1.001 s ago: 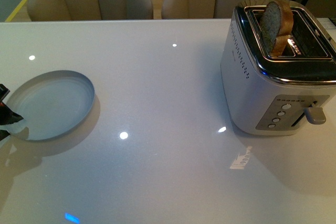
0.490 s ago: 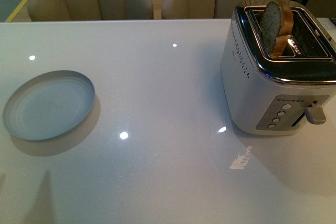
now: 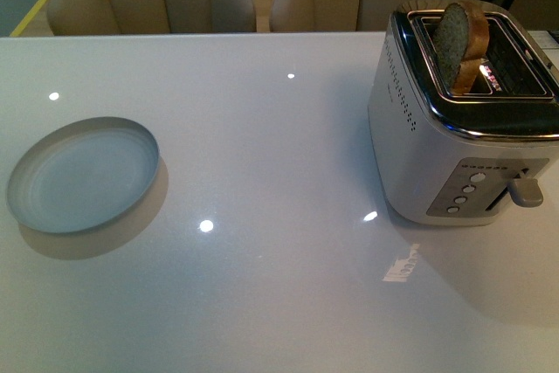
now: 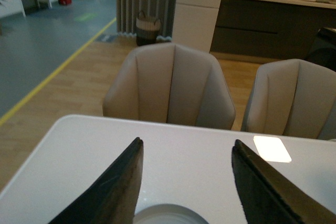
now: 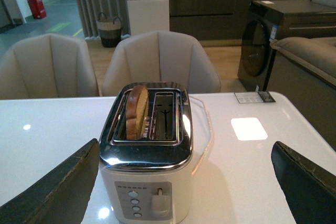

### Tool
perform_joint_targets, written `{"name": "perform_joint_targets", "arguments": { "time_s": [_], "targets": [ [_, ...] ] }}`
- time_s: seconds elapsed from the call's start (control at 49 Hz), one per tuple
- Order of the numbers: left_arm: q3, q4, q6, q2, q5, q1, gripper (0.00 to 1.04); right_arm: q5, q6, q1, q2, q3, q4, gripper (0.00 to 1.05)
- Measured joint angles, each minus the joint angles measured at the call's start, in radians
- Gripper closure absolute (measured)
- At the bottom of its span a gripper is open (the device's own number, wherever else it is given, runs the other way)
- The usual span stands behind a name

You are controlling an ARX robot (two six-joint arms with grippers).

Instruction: Left arm holds plate, right arm toasts bread

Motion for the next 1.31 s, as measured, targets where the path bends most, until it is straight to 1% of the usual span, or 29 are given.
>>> {"name": "perform_joint_targets", "arguments": {
  "time_s": [0.061,0.082,0.102,0.225,0.245,0.327,0.388,0.429,0.47,0.552,0.838,1.307],
  "targets": [
    [-0.061,0.003,0.037,-0.077,-0.025,-0.018,0.71,0.001,0.0,0.0,0.0,0.0,0.0,0.09],
    [-0.071,0.003,0.041,-0.087,-0.027,-0.021,0.73,0.001,0.0,0.0,0.0,0.0,0.0,0.09],
    [-0.089,-0.001,0.045,-0.105,-0.032,-0.027,0.79,0.001,0.0,0.0,0.0,0.0,0.0,0.09],
    [-0.151,-0.019,0.057,-0.174,-0.048,-0.05,1.0,0.001,0.0,0.0,0.0,0.0,0.0,0.09],
    [-0.172,0.01,0.059,-0.178,-0.053,-0.054,1.02,0.001,0.0,0.0,0.0,0.0,0.0,0.09],
    [-0.212,0.021,0.06,-0.199,-0.07,-0.062,1.02,0.001,0.0,0.0,0.0,0.0,0.0,0.09],
    [-0.244,-0.013,0.062,-0.251,-0.077,-0.075,1.02,0.001,0.0,0.0,0.0,0.0,0.0,0.09],
    [-0.255,-0.034,0.062,-0.285,-0.126,-0.103,1.02,0.001,0.0,0.0,0.0,0.0,0.0,0.09],
    [-0.263,-0.05,0.062,-0.313,-0.14,-0.121,1.02,0.001,0.0,0.0,0.0,0.0,0.0,0.09],
    [-0.286,-0.107,0.063,-0.397,-0.142,-0.145,1.02,0.001,0.0,0.0,0.0,0.0,0.0,0.09],
    [-0.336,-0.335,0.065,-0.677,-0.148,-0.146,1.02,0.001,0.0,0.0,0.0,0.0,0.0,0.09],
    [-0.342,-0.613,0.065,-0.98,-0.148,-0.146,1.02,0.001,0.0,0.0,0.0,0.0,0.0,0.09]
  ]
}}
